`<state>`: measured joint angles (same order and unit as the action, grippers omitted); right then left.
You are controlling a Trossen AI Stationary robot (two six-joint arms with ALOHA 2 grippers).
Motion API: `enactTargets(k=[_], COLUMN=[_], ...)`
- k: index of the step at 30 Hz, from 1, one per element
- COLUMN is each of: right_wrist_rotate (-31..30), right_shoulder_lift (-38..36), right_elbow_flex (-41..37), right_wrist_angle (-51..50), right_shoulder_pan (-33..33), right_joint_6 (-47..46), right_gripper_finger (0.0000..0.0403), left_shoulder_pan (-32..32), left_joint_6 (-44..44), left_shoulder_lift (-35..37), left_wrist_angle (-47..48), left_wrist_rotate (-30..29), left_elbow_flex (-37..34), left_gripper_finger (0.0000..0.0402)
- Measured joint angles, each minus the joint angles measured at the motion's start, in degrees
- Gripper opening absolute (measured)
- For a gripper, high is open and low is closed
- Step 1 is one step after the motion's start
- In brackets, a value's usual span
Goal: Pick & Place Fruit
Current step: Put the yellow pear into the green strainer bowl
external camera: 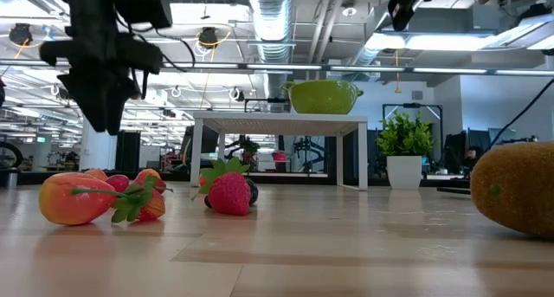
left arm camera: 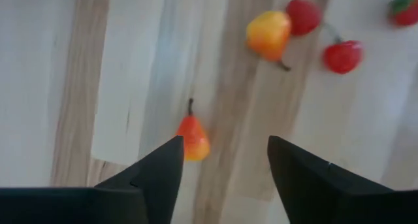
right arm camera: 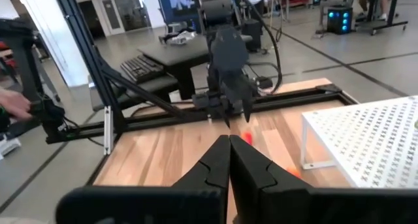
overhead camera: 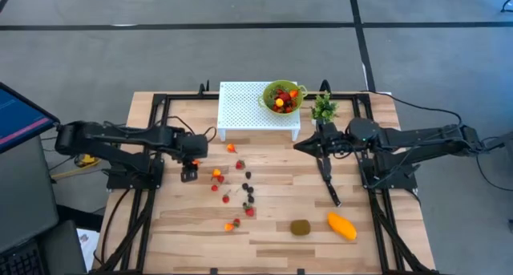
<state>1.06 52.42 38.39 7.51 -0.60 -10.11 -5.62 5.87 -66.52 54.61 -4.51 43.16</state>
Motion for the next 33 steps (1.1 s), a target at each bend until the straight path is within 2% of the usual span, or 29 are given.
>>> enactTargets(k=[4,8,21,28,33], right_wrist_rotate=[0.0,0.3,0.4,0.4,0.4], right_shoulder_lift=[0.3,0.2,0.2,0.2,0.2], right_elbow_flex=[-0.1,0.0,0.0,0.0,0.0], right_wrist_angle=[0.3,0.3,0.3,0.3,0.3], right_shoulder_pan=[0.0,0.0,-0.2,-0.2,-0.1], right_joint_6=[0.0,0.0,0.0,0.0,0.1], right_gripper_finger=[0.0003,0.0002,0.0001,0.0002,0.0002], left_shoulder_pan=[-1.7,-2.2,-2.4,-2.4,-2.4], left_joint_6=[0.0,0.0,0.7,0.9,4.7], left_shoulder_lift=[-3.8,-7.2,-14.6,-16.1,-16.1], left_wrist_angle=[0.0,0.1,0.3,0.3,-1.5], left_wrist_rotate=[0.0,-0.1,-1.8,-2.0,-1.9], left_elbow_flex=[0.0,0.0,0.0,0.2,1.6], left_gripper_finger=[0.0252,0.0258,0.0219,0.0208,0.0206])
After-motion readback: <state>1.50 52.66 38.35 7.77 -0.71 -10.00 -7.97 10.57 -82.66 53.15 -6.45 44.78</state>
